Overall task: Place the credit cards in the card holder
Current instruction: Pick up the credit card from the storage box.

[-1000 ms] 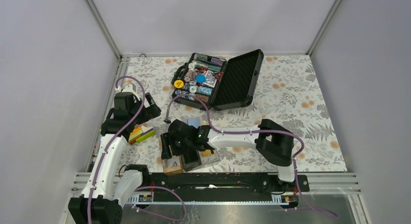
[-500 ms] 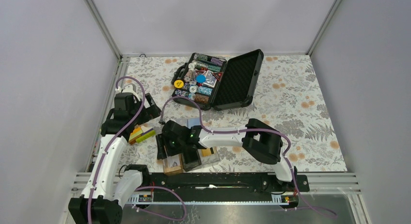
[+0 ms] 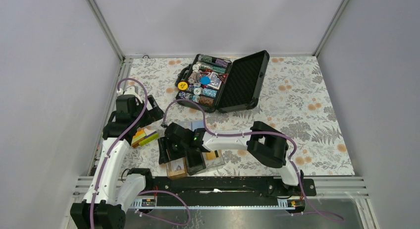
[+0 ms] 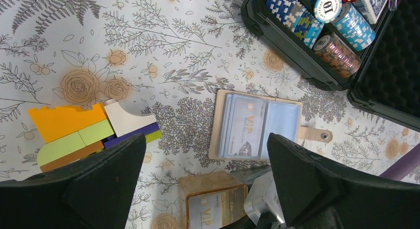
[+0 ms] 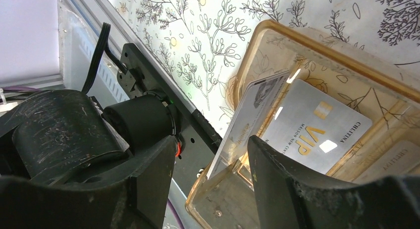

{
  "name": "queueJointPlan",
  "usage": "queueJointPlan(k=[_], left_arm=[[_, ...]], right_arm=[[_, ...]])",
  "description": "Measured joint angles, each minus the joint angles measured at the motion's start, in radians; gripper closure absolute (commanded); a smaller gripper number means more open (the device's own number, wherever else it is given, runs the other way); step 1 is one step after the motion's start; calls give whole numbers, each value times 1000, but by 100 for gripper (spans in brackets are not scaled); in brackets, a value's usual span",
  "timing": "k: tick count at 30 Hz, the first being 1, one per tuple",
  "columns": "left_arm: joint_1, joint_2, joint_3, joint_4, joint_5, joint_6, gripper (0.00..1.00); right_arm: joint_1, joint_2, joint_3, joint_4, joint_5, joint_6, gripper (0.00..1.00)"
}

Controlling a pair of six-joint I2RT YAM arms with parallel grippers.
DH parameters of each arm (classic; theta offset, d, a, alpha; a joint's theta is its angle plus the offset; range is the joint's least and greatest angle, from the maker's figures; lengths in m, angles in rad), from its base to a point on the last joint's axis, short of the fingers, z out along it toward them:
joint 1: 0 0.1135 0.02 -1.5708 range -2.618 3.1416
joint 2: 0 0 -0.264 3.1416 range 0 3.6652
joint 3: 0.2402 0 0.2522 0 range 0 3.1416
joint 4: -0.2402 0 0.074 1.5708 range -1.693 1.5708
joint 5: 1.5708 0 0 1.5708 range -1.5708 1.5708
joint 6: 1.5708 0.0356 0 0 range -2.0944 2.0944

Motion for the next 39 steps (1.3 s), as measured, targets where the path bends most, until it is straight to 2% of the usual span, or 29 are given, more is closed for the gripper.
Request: queueJointPlan(k=[5, 39], left_arm=[[3, -6, -1, 0, 0, 0, 1], [19, -19, -4, 2, 1, -4, 1]], right_arm=[[3, 0, 0, 5, -9, 1, 39], [16, -3, 0, 23, 2, 1, 70]])
